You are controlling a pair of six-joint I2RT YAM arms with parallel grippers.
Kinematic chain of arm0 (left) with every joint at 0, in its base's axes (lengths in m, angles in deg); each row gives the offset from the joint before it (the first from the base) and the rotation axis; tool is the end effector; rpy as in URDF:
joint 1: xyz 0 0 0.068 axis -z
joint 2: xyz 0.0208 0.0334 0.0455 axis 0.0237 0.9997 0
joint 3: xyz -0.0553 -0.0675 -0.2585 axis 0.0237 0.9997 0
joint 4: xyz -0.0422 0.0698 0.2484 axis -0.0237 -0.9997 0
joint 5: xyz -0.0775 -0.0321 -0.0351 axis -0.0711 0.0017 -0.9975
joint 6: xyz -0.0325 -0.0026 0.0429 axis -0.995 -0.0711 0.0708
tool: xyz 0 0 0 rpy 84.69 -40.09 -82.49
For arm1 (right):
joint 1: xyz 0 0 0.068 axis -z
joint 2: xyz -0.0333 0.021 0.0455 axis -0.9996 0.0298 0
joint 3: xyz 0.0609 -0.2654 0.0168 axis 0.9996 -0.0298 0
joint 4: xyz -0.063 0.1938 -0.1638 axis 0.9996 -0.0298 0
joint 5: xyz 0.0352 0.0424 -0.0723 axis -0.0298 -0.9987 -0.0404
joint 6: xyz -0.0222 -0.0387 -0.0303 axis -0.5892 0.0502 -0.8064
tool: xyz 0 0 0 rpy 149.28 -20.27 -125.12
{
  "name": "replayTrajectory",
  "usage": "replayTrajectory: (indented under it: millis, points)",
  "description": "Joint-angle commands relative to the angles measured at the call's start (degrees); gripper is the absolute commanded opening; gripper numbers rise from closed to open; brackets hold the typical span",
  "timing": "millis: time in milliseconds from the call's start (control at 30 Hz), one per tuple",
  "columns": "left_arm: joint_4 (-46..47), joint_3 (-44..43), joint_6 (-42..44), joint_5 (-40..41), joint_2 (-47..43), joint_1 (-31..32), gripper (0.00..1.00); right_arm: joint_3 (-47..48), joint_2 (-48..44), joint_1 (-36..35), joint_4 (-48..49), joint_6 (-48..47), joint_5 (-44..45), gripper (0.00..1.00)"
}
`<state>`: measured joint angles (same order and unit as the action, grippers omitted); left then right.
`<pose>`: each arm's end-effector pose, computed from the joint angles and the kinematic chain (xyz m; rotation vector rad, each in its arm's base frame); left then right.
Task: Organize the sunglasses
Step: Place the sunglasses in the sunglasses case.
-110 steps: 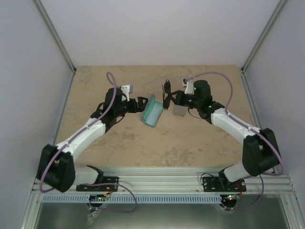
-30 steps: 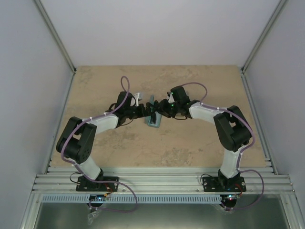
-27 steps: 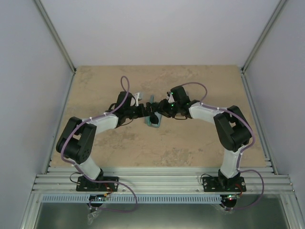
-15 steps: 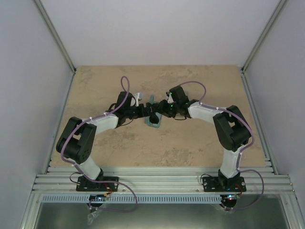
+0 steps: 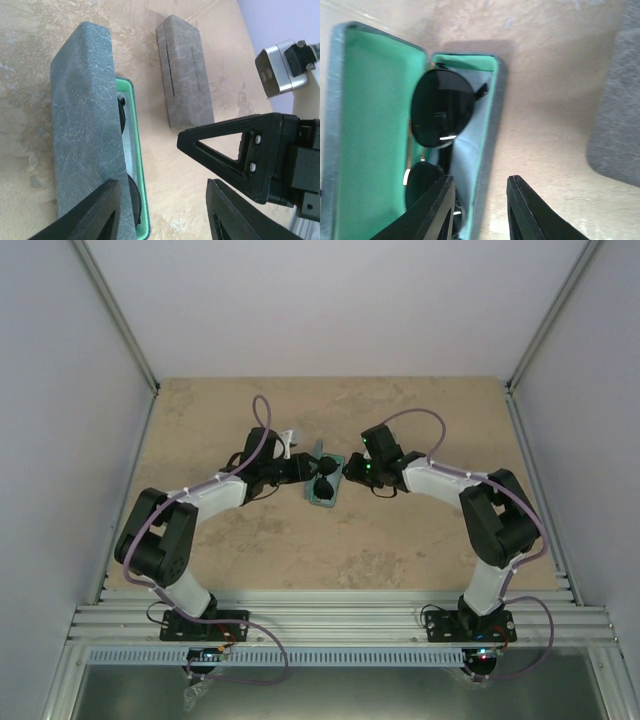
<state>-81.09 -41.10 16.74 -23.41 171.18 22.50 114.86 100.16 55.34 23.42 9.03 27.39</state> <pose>0.3018 -0.1523 0.1901 0.1286 2.3139 -1.0835 0.3166 0.2117 0.1770 0.2856 2.5820 0.7770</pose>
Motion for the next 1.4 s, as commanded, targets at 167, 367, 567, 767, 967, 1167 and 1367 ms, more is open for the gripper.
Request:
replayTrajectory:
  millis: [167, 367, 567, 767, 967, 1167, 1367]
  points:
    - [-4.19, -2.56, 2.11, -0.42, 2.88, 0.05, 0.36, -0.37, 4.6, 0.17, -2.54, -3.69, 2.66, 0.26]
    - [-4.82, -2.99, 2.99, -0.41, 0.37, 0.05, 0.43, 0.14, 7.25, 0.25, -1.7, -4.54, -0.89, 0.26]
    - [-7.28, -3.7, 4.36, 5.35, -6.93, 0.05, 0.68, 0.0, 7.4, 0.41, -1.65, -4.3, -1.1, 0.26]
    - [-11.88, -3.2, 3.25, 17.62, -9.18, -0.02, 0.75, -0.17, 7.74, 0.59, -1.35, -4.3, -1.92, 0.26]
    - [-13.26, -3.17, 3.06, 19.11, -5.15, -0.21, 0.78, -0.13, 8.13, 0.69, -1.2, -4.5, -2.56, 0.25]
    - [-10.42, -3.04, 2.35, 11.83, -1.01, -0.3, 0.63, -0.09, 8.66, 0.78, -0.91, -4.86, -3.34, 0.25]
    - [-6.73, -1.5, 1.58, 7.45, 0.71, -0.3, 0.42, 0.33, 9.16, 0.78, -0.77, -6.06, -4.43, 0.25]
